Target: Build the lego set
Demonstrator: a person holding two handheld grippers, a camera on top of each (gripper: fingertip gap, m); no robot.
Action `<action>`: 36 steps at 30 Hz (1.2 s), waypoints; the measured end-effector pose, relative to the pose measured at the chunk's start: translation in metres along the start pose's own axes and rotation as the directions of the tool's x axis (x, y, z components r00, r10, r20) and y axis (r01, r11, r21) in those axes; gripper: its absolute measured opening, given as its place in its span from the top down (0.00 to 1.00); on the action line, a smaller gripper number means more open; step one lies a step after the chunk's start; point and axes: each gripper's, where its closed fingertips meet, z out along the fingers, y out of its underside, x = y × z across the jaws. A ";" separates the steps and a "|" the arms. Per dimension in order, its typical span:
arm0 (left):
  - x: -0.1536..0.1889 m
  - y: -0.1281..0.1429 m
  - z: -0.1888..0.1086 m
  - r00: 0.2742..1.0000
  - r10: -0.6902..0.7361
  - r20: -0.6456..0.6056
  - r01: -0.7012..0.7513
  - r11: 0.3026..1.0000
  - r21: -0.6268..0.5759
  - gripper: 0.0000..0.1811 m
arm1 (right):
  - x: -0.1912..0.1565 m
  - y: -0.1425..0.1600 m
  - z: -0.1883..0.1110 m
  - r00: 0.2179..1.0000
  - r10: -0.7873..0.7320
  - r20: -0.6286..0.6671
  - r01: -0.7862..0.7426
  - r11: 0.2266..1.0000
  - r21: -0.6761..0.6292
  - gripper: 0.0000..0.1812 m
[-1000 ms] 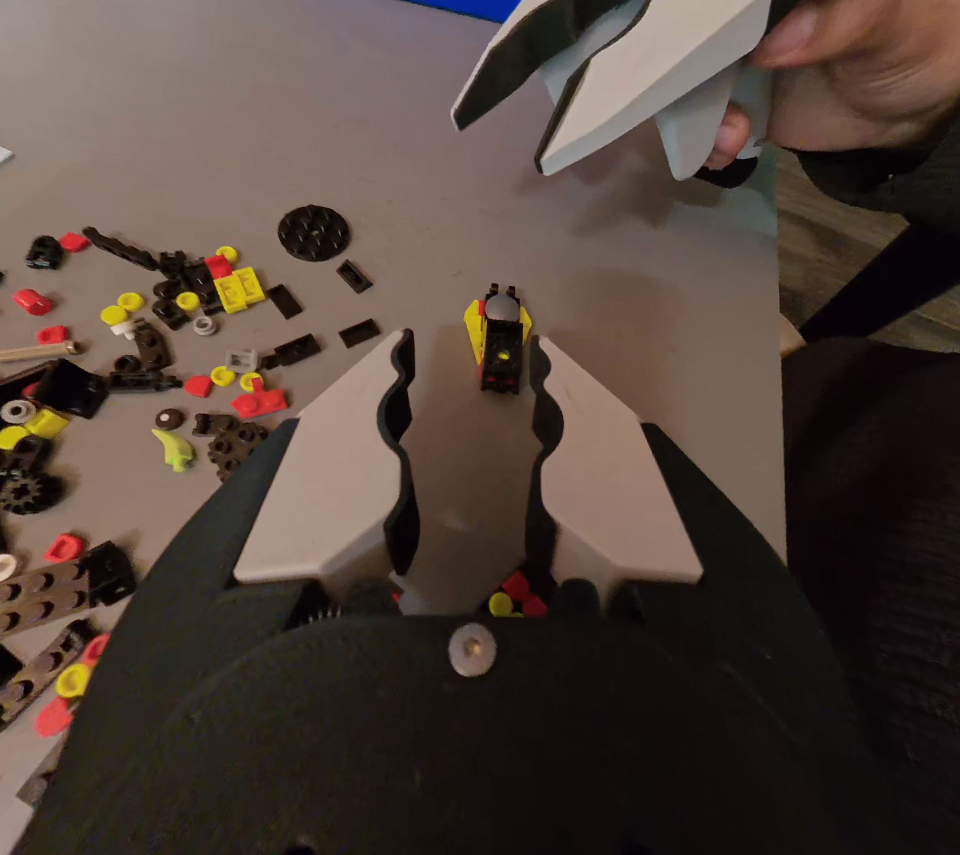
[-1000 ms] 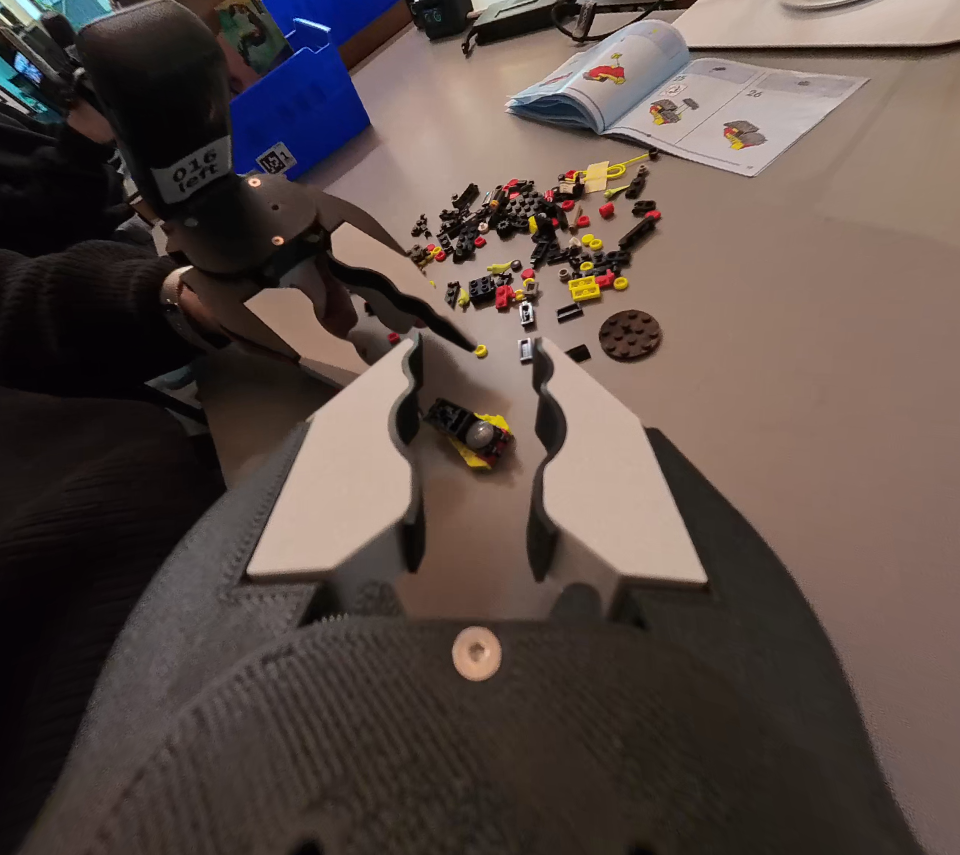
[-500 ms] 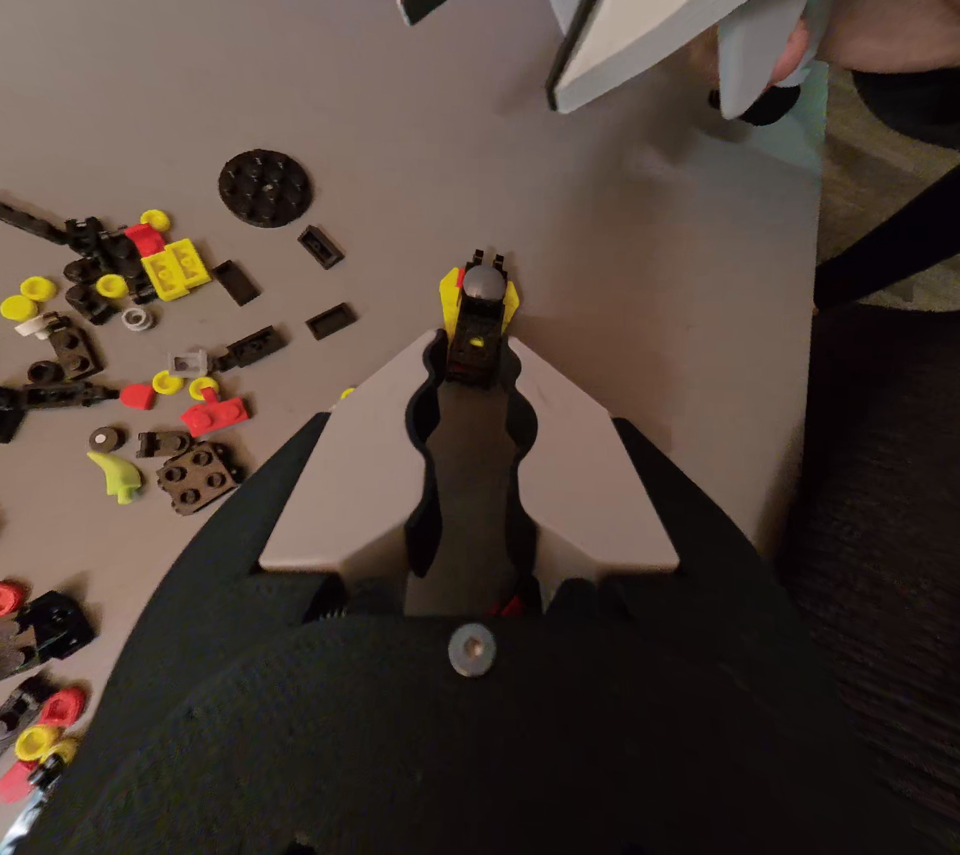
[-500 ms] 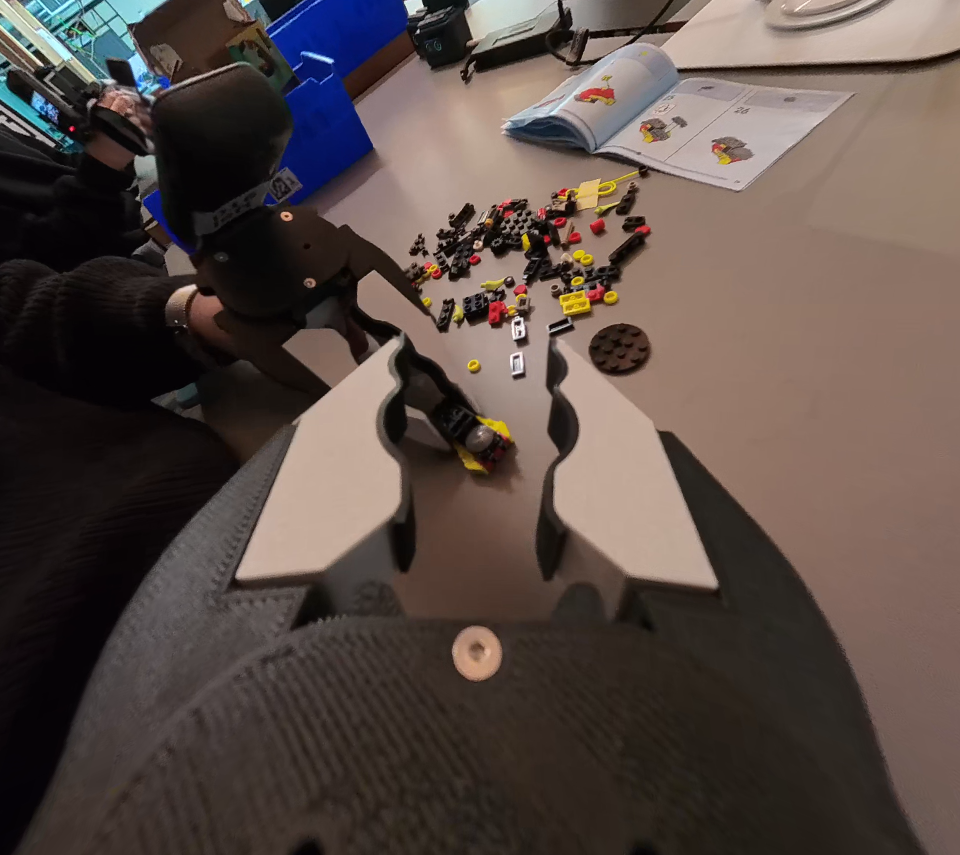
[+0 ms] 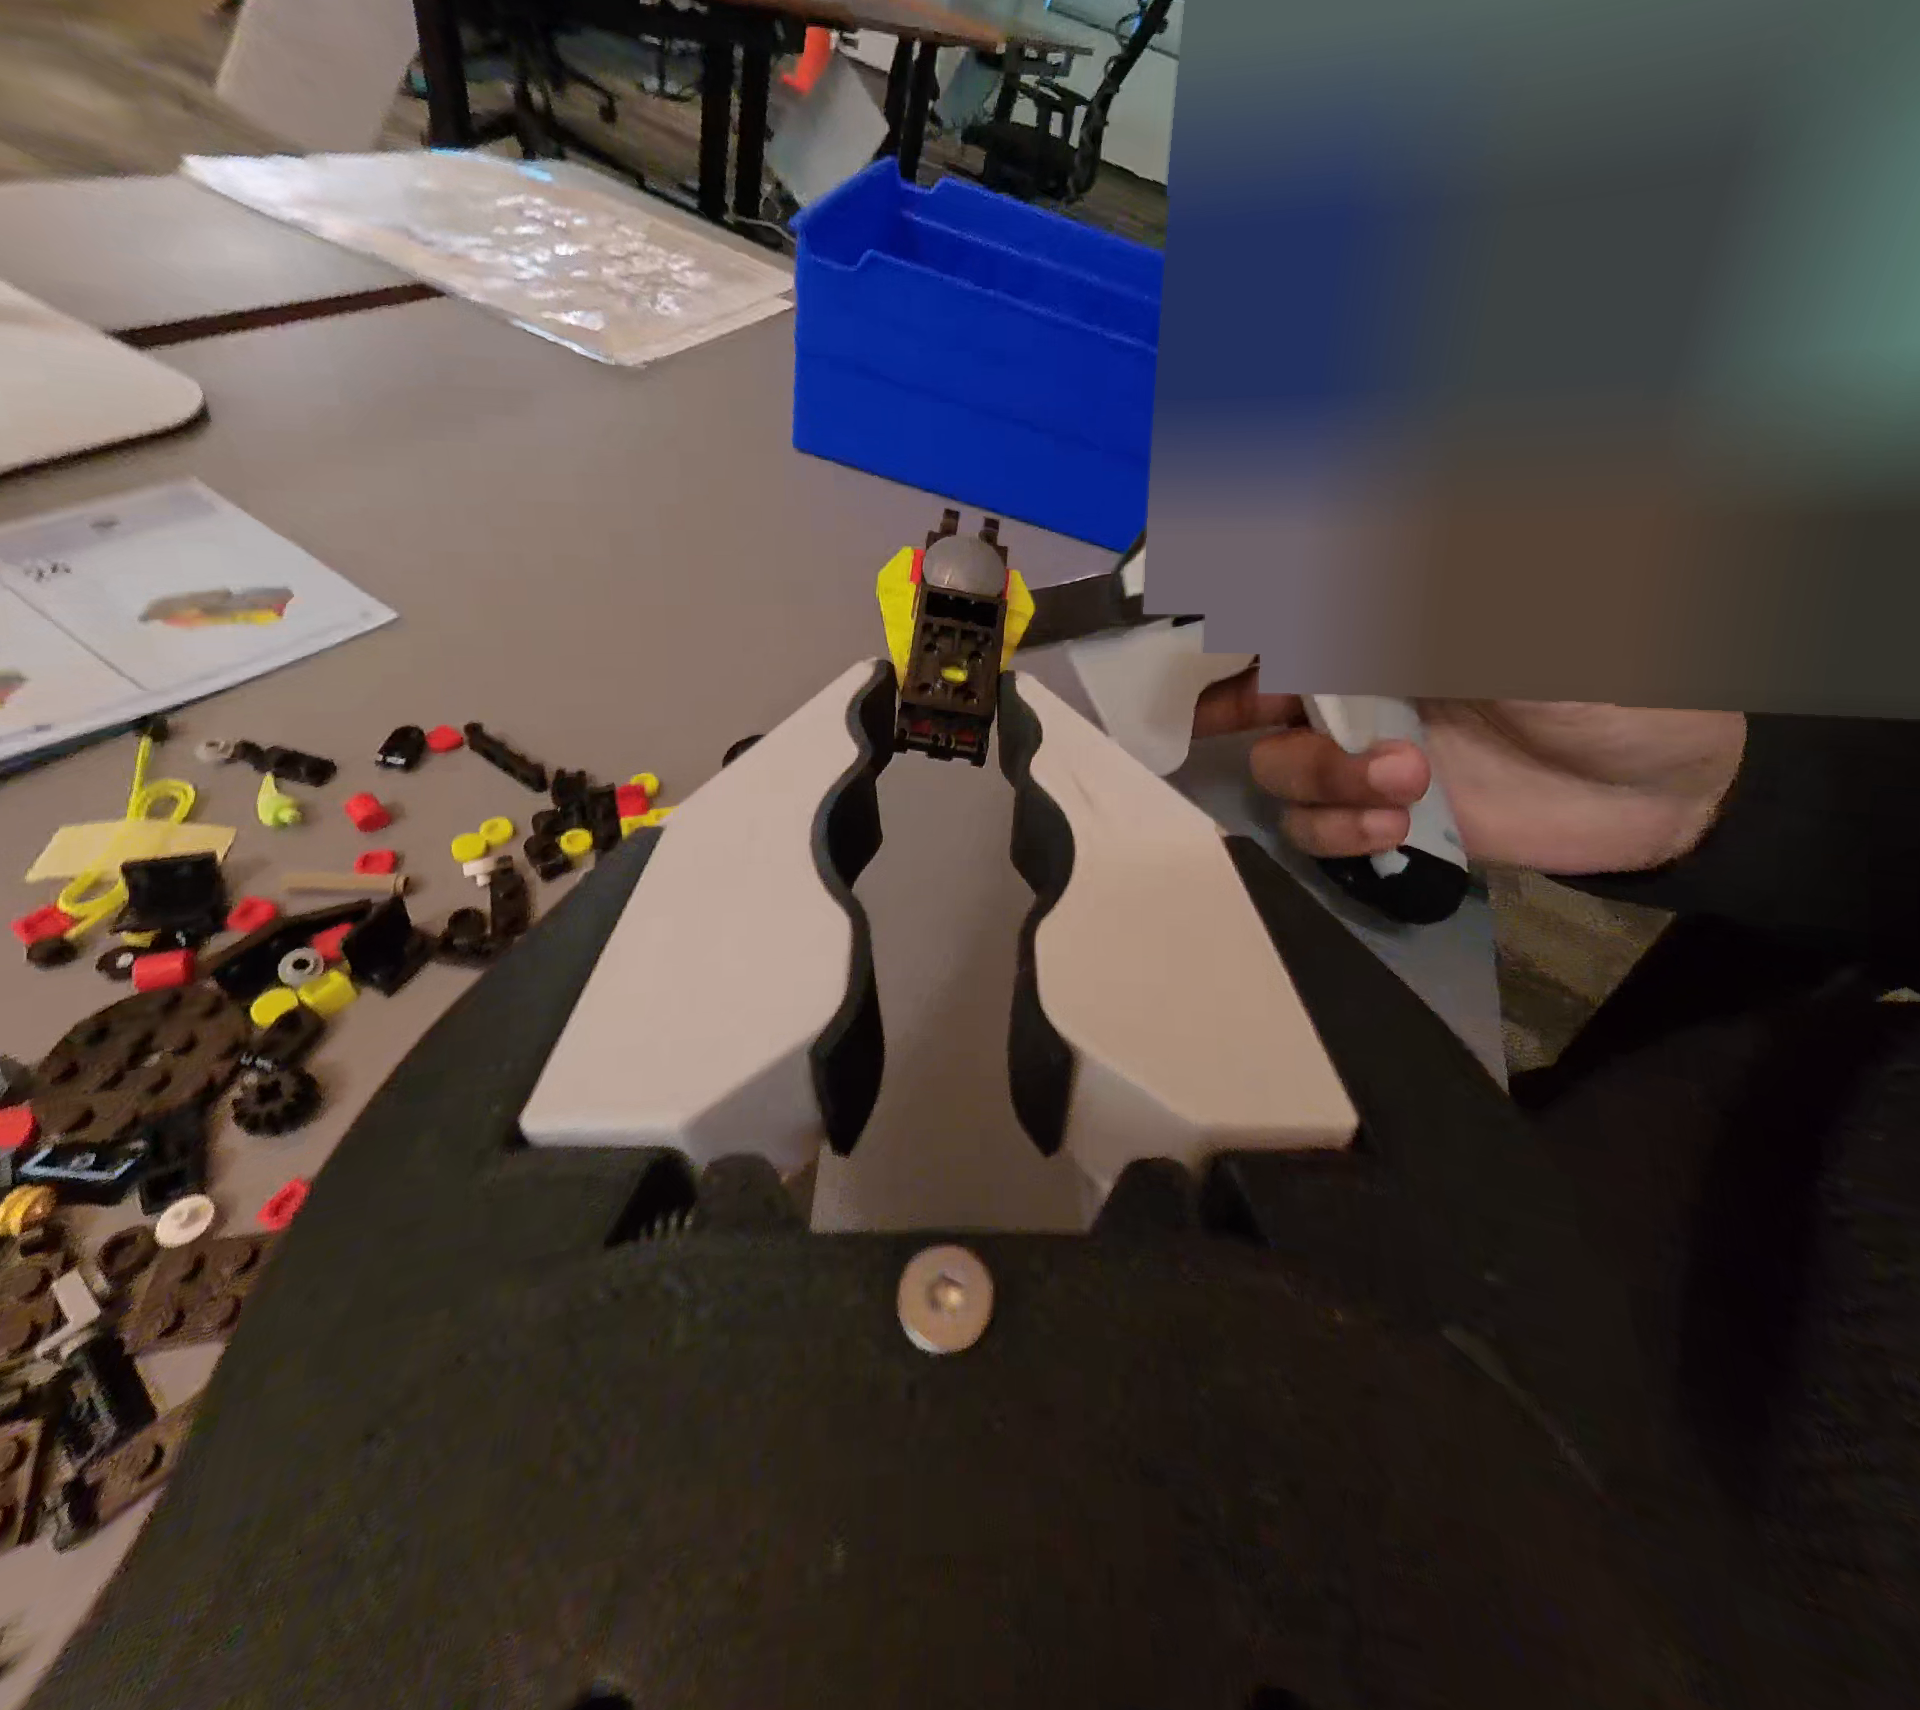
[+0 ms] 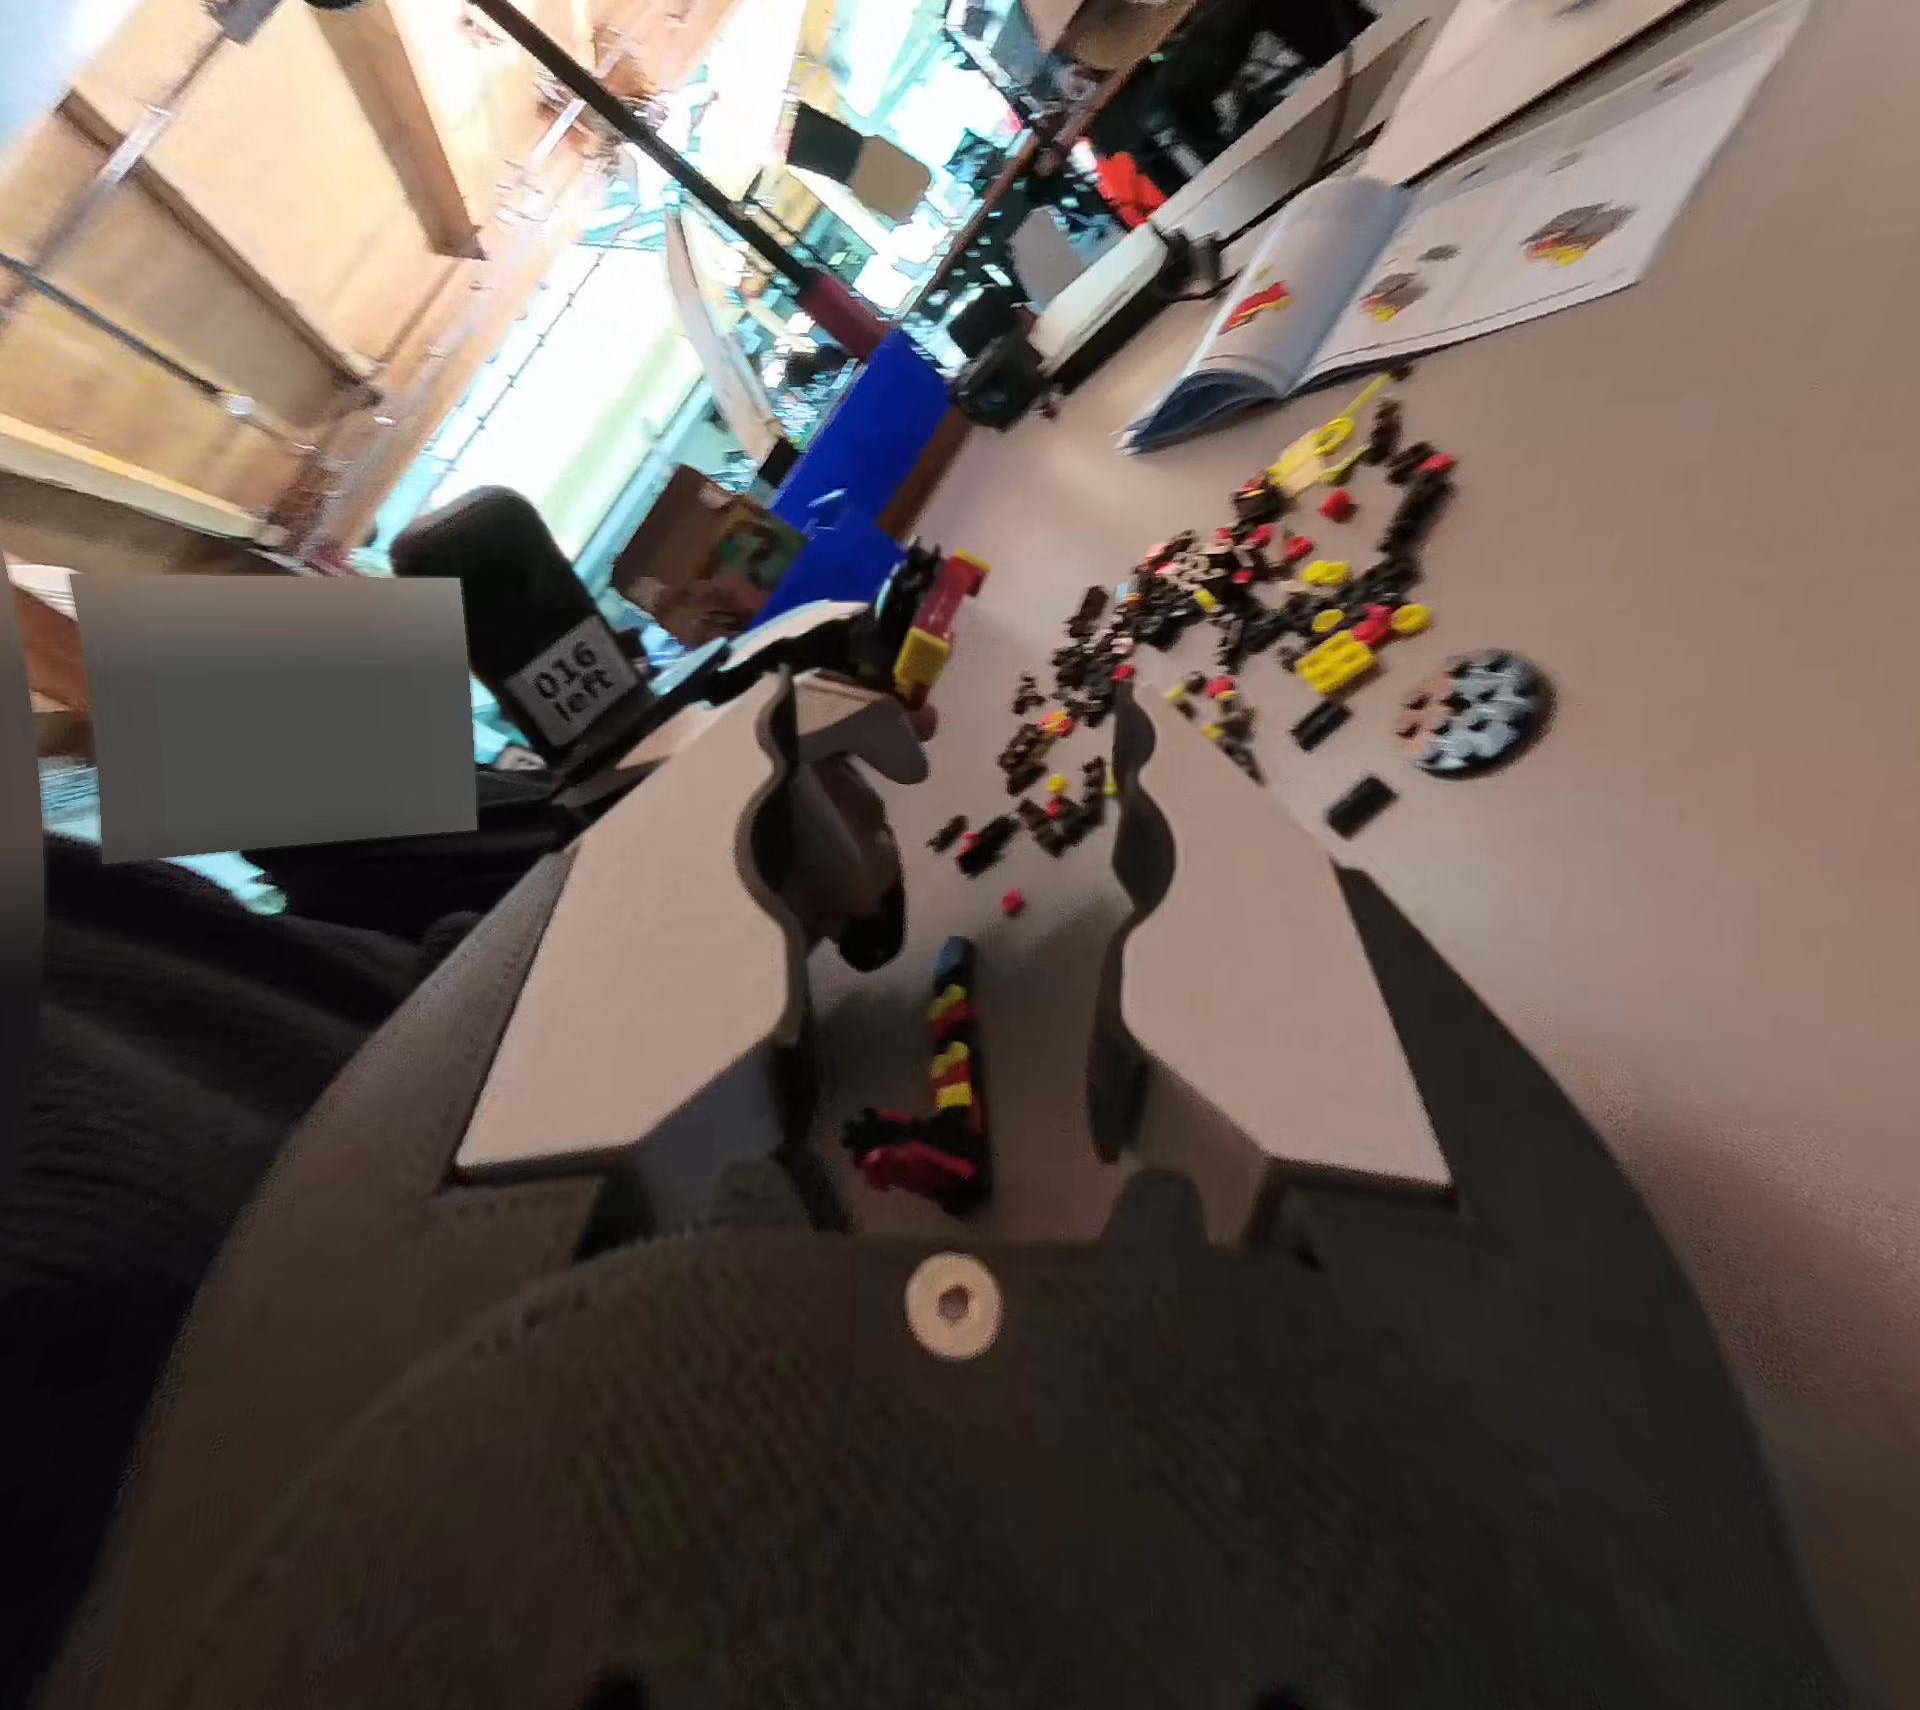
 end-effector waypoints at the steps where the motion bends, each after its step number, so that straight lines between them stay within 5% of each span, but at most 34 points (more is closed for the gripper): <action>1: 0.004 0.000 0.001 1.000 0.023 -0.003 -0.023 1.000 0.004 0.91 | -0.004 0.001 0.002 1.000 0.009 0.028 -0.009 1.000 -0.002 0.69; 8: 0.024 0.003 0.004 0.984 0.175 0.023 -0.175 0.985 0.005 0.91 | -0.019 -0.001 -0.001 0.990 0.032 0.139 -0.032 0.999 0.000 0.93; 12: 0.028 0.005 0.002 0.981 0.191 -0.010 -0.191 0.981 0.014 0.90 | -0.021 0.001 -0.002 0.989 -0.014 0.146 0.019 0.999 -0.036 0.93; 16: 0.043 0.000 -0.009 0.976 0.027 -0.215 -0.018 0.999 0.043 0.78 | -0.034 0.006 -0.007 0.966 -0.168 0.198 0.193 0.975 -0.114 0.93; 20: 0.055 0.003 -0.022 0.885 -0.171 -0.434 0.165 0.985 -0.051 0.75 | -0.055 0.023 -0.013 0.888 -0.344 0.304 0.411 0.891 -0.193 0.93; 23: 0.067 0.008 -0.030 0.808 -0.232 -0.541 0.191 0.973 -0.132 0.79 | -0.074 0.032 -0.016 0.851 -0.320 0.416 0.428 0.883 -0.195 0.93; 27: 0.088 0.014 -0.037 0.753 -0.227 -0.617 0.154 0.973 -0.170 0.89 | -0.079 0.041 -0.016 0.844 -0.274 0.461 0.410 0.884 -0.225 0.93; 31: 0.089 0.015 -0.035 0.777 -0.187 -0.602 0.122 0.982 -0.147 0.91 | -0.081 0.038 -0.014 0.834 -0.327 0.444 0.442 0.878 -0.183 0.91; 33: 0.086 0.011 -0.034 0.790 -0.177 -0.587 0.131 0.984 -0.119 0.91 | -0.077 0.027 -0.011 0.841 -0.377 0.388 0.453 0.882 -0.126 0.80; 36: 0.082 0.008 -0.032 0.814 -0.154 -0.559 0.125 0.988 -0.091 0.91 | -0.077 0.018 -0.014 0.845 -0.385 0.372 0.444 0.892 -0.085 0.81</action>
